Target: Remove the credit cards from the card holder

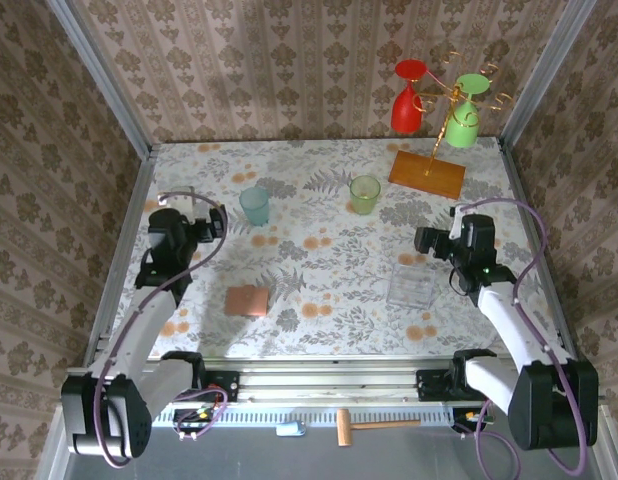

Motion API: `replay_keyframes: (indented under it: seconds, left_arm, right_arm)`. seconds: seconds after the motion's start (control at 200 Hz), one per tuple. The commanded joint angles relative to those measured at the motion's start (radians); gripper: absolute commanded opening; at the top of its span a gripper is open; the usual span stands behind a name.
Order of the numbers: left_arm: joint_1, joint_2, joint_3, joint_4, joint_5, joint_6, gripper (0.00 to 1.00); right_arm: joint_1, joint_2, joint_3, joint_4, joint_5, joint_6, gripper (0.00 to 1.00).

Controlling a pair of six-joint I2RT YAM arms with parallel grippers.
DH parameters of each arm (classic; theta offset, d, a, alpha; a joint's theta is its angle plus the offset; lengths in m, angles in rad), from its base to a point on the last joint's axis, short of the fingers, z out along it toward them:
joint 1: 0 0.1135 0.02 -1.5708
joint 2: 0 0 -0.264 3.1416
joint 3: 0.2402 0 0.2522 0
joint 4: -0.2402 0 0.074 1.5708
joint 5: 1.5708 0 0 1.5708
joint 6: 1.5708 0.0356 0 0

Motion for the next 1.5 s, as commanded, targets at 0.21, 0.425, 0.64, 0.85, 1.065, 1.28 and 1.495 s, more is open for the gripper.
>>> replay_keyframes:
  seconds: [0.21, 0.425, 0.64, 0.85, 1.065, 1.28, 1.495]
  left_arm:
    - [0.014, 0.011, 0.236, -0.470, 0.167, -0.073, 1.00]
    - [0.020, 0.041, 0.355, -0.651, 0.280, 0.001, 1.00]
    - [0.032, 0.036, 0.307, -0.605, 0.246, 0.030, 1.00]
    - [0.060, 0.038, 0.258, -0.585, 0.241, 0.019, 1.00]
    - [0.074, 0.021, 0.243, -0.603, 0.194, 0.039, 1.00]
    - [0.088, 0.028, 0.243, -0.607, 0.169, 0.056, 1.00]
    - [0.093, 0.028, 0.242, -0.609, 0.174, 0.048, 1.00]
  right_arm:
    - [0.004, -0.113, 0.041, -0.389, -0.007, 0.196, 0.95]
    - [0.004, -0.103, 0.070, -0.491, -0.024, 0.273, 0.83]
    - [0.003, -0.092, 0.070, -0.502, -0.027, 0.264, 0.67]
    - [0.004, -0.069, 0.066, -0.486, -0.026, 0.261, 0.46]
    - [0.006, -0.019, 0.054, -0.458, -0.037, 0.257, 0.31]
    - [0.015, -0.011, 0.037, -0.444, -0.061, 0.270, 0.25]
    - [0.027, 0.011, 0.026, -0.432, -0.054, 0.277, 0.23]
